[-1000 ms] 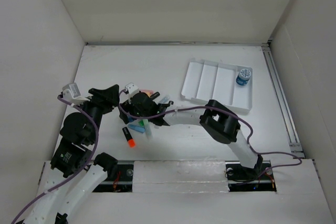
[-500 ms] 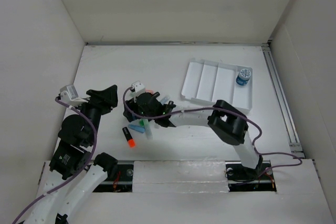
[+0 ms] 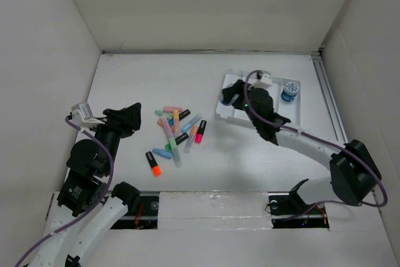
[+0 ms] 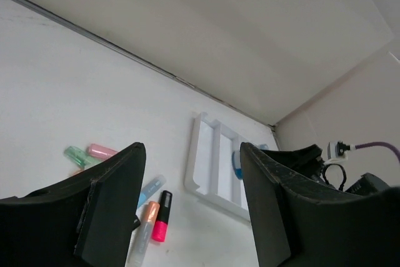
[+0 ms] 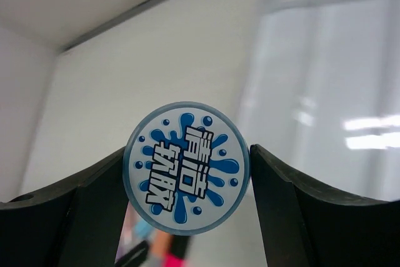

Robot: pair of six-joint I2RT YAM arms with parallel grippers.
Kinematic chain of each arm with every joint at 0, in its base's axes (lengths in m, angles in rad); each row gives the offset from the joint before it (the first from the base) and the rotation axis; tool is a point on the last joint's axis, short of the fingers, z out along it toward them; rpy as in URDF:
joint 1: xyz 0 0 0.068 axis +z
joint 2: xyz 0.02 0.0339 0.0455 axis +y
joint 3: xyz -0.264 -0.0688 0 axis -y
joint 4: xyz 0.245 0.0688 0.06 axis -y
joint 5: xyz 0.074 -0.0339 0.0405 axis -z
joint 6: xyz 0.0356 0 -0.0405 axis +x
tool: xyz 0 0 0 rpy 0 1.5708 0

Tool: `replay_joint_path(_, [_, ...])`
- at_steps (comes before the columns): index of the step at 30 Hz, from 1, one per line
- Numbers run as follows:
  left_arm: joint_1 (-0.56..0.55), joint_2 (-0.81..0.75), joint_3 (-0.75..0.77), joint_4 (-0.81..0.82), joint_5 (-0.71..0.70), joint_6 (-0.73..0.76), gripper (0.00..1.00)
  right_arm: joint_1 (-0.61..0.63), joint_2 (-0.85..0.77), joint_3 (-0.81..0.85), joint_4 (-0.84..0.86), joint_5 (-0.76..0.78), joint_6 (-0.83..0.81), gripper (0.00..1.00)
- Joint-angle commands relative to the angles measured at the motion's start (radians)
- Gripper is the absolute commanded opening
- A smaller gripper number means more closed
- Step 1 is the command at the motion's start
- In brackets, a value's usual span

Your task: Organize the desk

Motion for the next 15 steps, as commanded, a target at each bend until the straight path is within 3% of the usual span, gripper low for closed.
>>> replay_joint_path(1, [-0.006,-0.009,0.016,0.057,0.026,0.023,0.58,-0.174,-0.112,-0.113,-0.084,0.036,0.155,0.55])
replay_joint_path(5, [-0.006,-0.013,0.018,0.058,0.033,0.025,0.58,-0.377,-0.174,-0.160,-0.188,0.065,0.238,0.55])
replay_joint_path(9, [-0.006,-0.009,0.016,0.061,0.038,0.026,0.58,-0.455,-0.210,-0.190,-0.234,0.130,0.296,0.57])
replay_joint_path(15, [-0.006,-0.004,0.015,0.063,0.041,0.028,0.58,-0.604,-0.206,-0.187,-0.280,0.064,0.356,0.56])
